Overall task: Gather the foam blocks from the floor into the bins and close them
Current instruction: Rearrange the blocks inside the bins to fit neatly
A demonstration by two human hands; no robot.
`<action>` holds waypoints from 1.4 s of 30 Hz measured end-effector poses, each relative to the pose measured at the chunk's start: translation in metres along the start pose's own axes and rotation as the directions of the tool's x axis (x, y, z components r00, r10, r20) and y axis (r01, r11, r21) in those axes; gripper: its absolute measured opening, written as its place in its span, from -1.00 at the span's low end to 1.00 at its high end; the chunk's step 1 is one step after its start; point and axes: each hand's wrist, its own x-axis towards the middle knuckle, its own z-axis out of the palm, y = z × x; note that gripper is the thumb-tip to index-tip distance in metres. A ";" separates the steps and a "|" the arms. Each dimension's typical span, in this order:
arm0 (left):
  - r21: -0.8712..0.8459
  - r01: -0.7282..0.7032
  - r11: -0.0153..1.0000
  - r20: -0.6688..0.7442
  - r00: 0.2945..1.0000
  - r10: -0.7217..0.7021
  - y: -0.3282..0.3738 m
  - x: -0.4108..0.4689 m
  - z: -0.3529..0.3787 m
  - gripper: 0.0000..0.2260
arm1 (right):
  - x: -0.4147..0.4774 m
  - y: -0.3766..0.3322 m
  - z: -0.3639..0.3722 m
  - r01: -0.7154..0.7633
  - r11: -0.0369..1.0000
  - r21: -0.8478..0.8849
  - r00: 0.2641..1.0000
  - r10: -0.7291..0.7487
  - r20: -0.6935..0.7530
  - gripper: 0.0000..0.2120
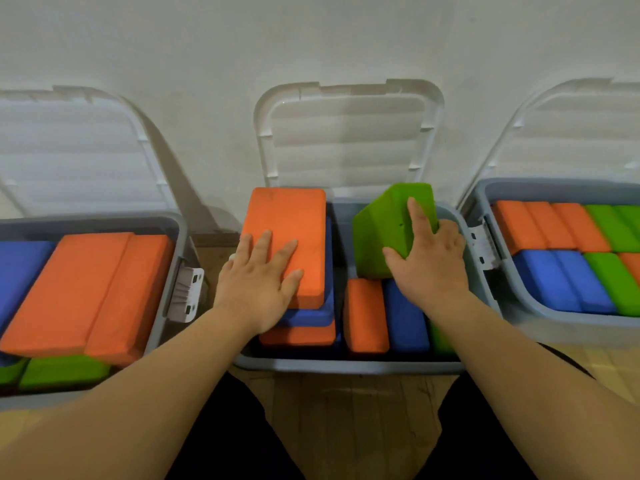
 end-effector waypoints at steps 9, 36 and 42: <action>-0.002 0.026 1.000 -0.035 0.999 -0.026 -0.001 -0.002 0.007 -0.38 | 0.036 -0.005 -0.003 -0.028 0.988 -0.153 0.998 0.036 0.048 -0.15; -0.038 0.088 0.995 0.042 0.995 -0.086 0.002 0.008 0.003 -0.37 | 0.079 0.035 0.086 -0.150 0.981 0.127 0.888 0.077 0.454 -0.25; -0.253 0.103 0.962 -0.015 0.994 -0.110 0.013 0.002 -0.009 -0.33 | -0.007 -0.027 0.046 -0.274 0.652 0.707 0.760 -0.305 0.575 -0.45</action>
